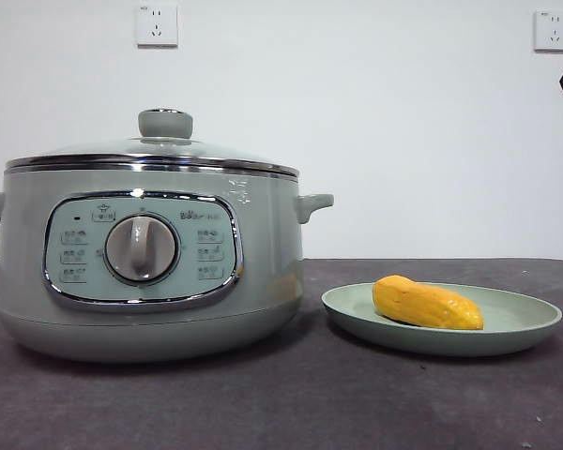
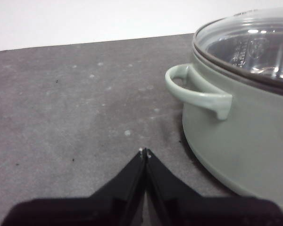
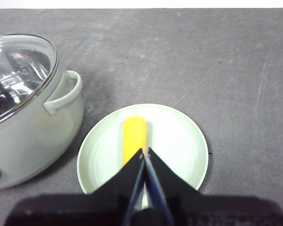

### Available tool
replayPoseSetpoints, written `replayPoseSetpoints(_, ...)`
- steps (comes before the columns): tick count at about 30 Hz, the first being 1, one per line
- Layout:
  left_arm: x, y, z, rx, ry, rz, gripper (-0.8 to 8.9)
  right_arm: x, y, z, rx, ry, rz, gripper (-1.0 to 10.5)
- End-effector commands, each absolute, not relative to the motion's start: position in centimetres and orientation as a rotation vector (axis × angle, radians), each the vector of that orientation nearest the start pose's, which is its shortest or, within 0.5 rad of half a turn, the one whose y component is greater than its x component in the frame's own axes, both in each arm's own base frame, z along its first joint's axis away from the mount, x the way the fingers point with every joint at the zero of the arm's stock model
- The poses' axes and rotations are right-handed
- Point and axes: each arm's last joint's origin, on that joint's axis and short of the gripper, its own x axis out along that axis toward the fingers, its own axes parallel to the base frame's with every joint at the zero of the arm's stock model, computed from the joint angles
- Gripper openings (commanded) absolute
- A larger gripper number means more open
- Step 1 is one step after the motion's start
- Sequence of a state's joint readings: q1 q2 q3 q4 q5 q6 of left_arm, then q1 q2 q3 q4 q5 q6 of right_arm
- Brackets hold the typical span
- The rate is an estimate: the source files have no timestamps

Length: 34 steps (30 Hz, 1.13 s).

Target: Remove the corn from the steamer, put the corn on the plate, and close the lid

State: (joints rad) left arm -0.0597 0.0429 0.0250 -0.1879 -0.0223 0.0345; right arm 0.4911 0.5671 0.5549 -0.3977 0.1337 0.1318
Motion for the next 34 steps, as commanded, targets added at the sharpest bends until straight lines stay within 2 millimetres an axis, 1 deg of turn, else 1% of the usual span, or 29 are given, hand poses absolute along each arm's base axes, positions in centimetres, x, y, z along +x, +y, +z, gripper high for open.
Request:
replayPoseSetpoints(1,9.68,-0.50,14.46,0.030,0.211,-0.040,-0.03,11.76,5.84,26.31,0.010,0.414,0.321,0.0)
replayPoseSetpoints(30,9.67,-0.49,14.52,0.030,0.203,-0.038,-0.03,11.67,5.80,26.26,0.007,0.419,0.321,0.0)
replayPoseSetpoints(34,9.67,-0.49,14.52,0.031,0.203,-0.038,-0.03,10.96,5.12,26.50,-0.090,0.364,0.324,0.0)
